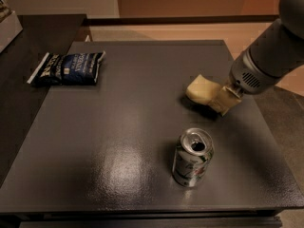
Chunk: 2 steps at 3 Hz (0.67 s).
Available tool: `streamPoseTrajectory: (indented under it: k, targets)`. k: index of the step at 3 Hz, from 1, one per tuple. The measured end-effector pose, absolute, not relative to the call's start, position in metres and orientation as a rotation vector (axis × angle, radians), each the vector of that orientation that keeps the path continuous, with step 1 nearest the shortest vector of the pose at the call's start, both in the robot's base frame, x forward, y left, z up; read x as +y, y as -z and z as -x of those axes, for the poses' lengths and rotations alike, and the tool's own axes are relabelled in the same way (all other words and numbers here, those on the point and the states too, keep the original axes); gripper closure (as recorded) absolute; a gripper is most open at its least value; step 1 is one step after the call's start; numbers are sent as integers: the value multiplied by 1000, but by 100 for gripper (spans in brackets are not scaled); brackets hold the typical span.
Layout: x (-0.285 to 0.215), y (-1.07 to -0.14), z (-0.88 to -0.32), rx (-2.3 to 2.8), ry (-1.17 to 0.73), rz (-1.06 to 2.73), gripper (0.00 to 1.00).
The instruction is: Move sponge near 7up can
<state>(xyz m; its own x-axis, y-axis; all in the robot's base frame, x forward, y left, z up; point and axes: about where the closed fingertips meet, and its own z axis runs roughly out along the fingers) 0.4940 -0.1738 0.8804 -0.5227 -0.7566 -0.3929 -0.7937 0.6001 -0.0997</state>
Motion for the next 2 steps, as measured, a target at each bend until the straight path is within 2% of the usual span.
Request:
streamPoseTrajectory:
  k: [1, 2]
  targets:
    - [-174, -875, -466, 2459, -140, 1231, 100]
    - [-177, -867, -445, 2486, -137, 1232, 82]
